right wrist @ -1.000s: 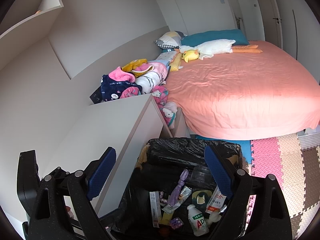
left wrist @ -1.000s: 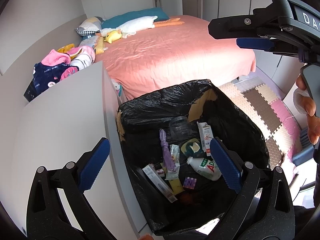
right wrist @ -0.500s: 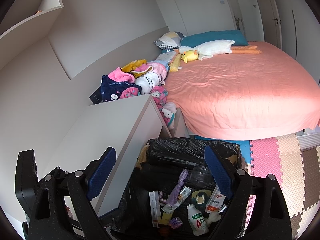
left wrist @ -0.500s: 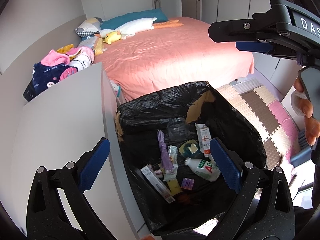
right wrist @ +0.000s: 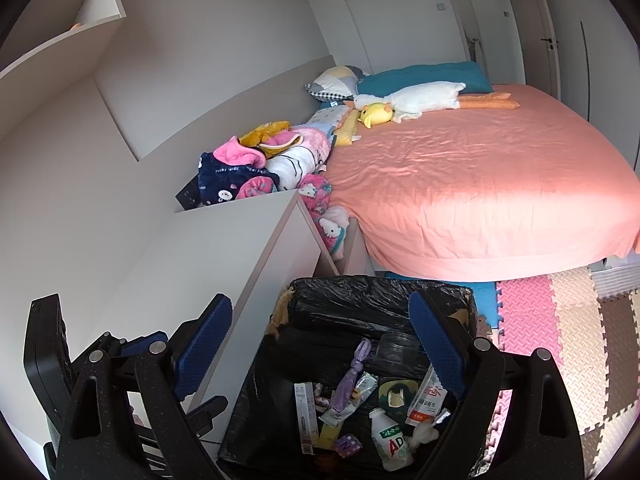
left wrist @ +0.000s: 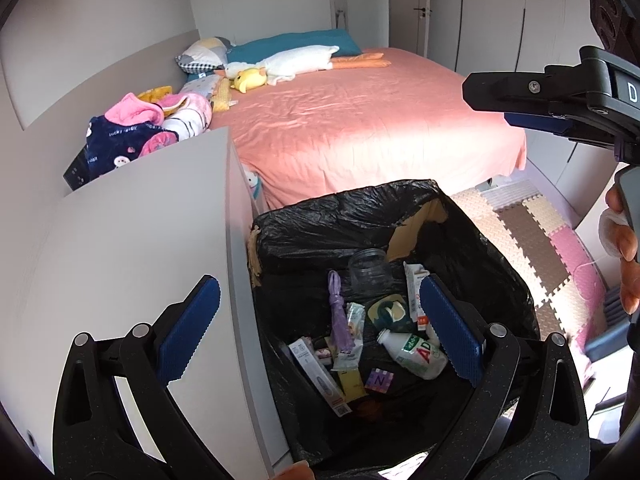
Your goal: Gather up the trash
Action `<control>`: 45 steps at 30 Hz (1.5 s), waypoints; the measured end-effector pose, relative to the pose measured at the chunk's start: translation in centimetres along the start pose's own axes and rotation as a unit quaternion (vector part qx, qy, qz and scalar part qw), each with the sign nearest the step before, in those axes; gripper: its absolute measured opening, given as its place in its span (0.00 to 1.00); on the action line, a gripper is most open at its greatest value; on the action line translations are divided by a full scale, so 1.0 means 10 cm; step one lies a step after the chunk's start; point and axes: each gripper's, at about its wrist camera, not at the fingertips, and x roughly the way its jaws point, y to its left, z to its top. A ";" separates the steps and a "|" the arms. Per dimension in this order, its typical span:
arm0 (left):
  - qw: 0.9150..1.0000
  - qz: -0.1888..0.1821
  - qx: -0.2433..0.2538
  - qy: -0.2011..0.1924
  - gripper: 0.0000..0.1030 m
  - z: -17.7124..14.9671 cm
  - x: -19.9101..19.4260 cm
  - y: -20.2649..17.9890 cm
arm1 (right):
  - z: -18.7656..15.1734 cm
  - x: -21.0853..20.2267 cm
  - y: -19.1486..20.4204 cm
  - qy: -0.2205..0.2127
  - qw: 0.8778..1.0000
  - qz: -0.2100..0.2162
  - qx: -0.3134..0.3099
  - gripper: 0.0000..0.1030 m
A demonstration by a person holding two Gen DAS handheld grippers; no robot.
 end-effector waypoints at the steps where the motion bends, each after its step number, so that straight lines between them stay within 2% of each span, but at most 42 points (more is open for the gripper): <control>1: 1.000 0.001 0.000 0.003 0.94 -0.01 0.01 0.00 | -0.01 -0.01 0.01 -0.002 1.000 -0.003 -0.004 0.87; 36: 1.000 -0.010 0.021 0.013 0.94 -0.04 0.06 -0.07 | -0.04 -0.02 0.00 -0.002 1.000 -0.009 -0.008 0.87; 45: 0.999 -0.008 0.045 0.011 0.94 -0.06 0.03 -0.14 | -0.05 -0.03 0.01 -0.002 1.000 -0.009 -0.007 0.87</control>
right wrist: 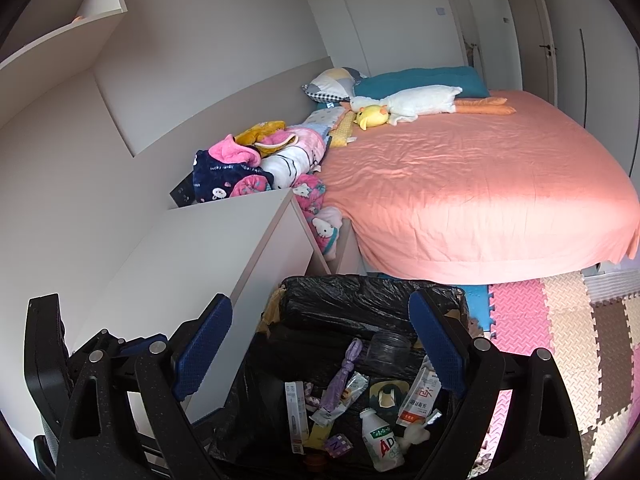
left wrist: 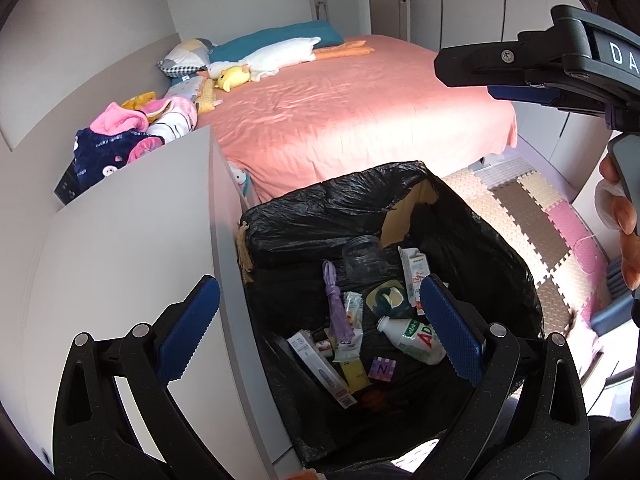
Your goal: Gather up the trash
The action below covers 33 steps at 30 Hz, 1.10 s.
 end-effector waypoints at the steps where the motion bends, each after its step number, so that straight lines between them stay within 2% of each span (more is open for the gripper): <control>1: 1.000 -0.002 0.002 -0.003 0.94 -0.01 -0.01 -0.01 | 0.00 0.00 0.00 0.000 1.000 0.000 0.000 0.87; 33: 1.000 -0.010 0.006 -0.006 0.94 0.01 -0.07 -0.06 | 0.00 -0.03 -0.01 -0.002 1.000 0.000 0.001 0.87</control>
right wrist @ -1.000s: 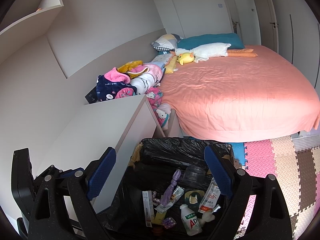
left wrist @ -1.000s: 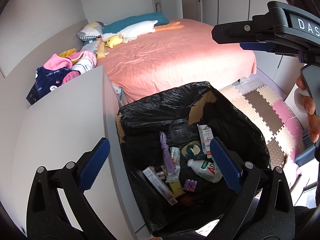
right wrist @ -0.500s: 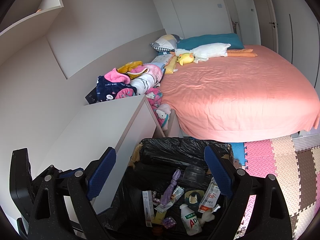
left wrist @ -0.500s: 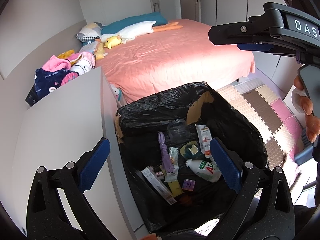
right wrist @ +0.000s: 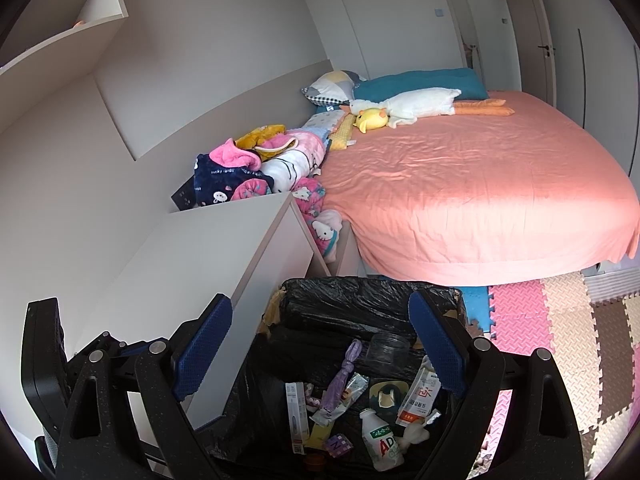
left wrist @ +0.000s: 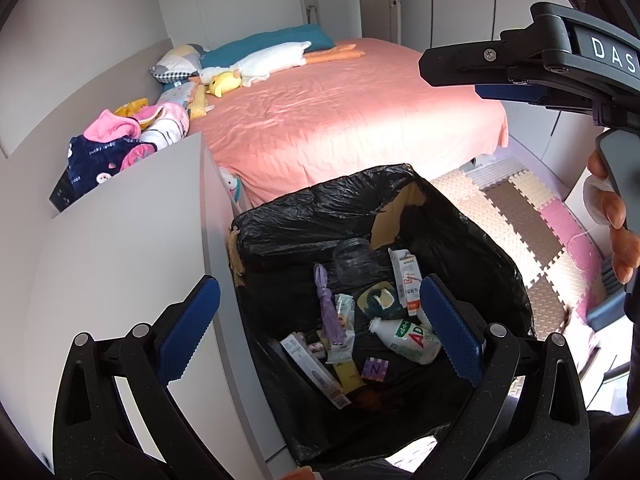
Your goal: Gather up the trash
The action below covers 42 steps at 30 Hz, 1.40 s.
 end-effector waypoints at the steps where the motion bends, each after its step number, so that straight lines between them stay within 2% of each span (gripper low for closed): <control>1: 1.000 0.000 0.000 0.000 0.94 0.00 0.00 0.00 | 0.00 0.00 0.00 0.000 1.000 0.000 0.000 0.87; 17: 1.000 -0.001 0.000 0.001 0.94 0.00 0.00 -0.02 | 0.01 -0.03 -0.01 -0.001 1.000 -0.001 0.001 0.87; 21: 1.000 -0.008 0.004 -0.009 0.94 -0.02 -0.03 -0.04 | 0.02 -0.04 -0.01 -0.002 1.000 -0.001 0.001 0.87; 25: 1.000 0.000 0.005 -0.001 0.94 -0.01 -0.01 -0.05 | 0.03 -0.05 0.00 -0.002 1.000 0.000 0.001 0.87; 30: 1.000 -0.006 0.004 -0.016 0.94 -0.03 -0.06 -0.05 | 0.04 -0.05 0.00 -0.002 1.000 -0.001 0.001 0.87; 34: 1.000 0.000 -0.005 -0.003 0.94 0.00 -0.01 0.00 | 0.04 -0.07 0.00 -0.003 1.000 -0.001 -0.001 0.87; 42: 1.000 -0.006 0.005 -0.003 0.94 -0.01 0.00 -0.03 | 0.05 -0.08 0.01 -0.003 1.000 -0.001 -0.001 0.87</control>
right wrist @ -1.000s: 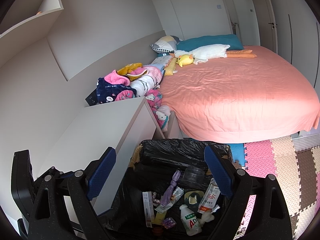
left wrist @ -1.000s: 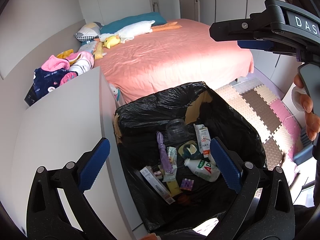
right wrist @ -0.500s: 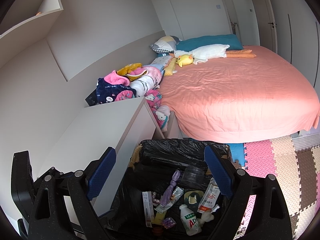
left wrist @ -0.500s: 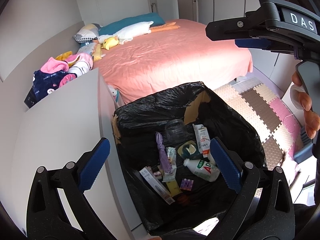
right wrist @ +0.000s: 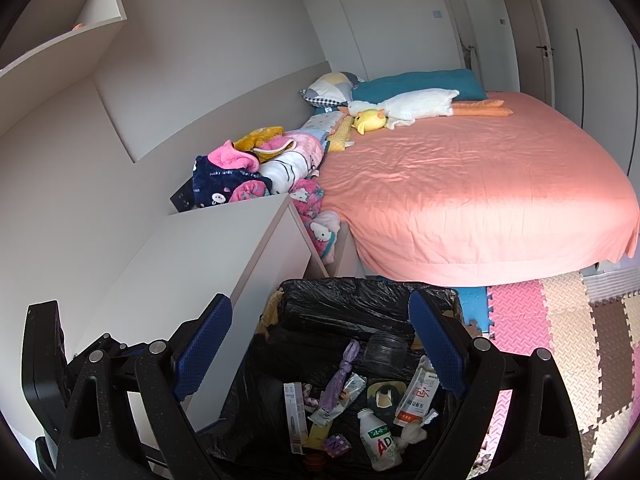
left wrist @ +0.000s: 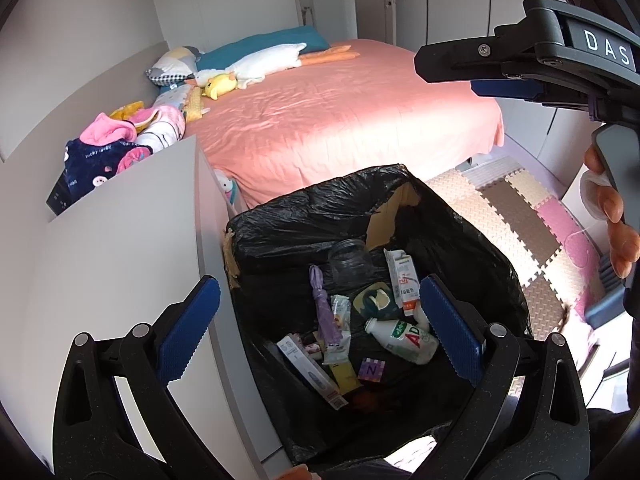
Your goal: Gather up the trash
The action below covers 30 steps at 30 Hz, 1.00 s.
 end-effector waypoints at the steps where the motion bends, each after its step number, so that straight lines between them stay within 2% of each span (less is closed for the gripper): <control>1: 1.000 0.000 0.000 0.001 0.94 0.00 0.00 0.00 | -0.01 0.00 -0.01 0.000 1.000 0.000 0.000 0.87; 30: 1.000 0.003 -0.003 -0.001 0.94 -0.03 0.00 -0.02 | -0.03 0.00 -0.03 -0.001 1.000 -0.001 0.002 0.87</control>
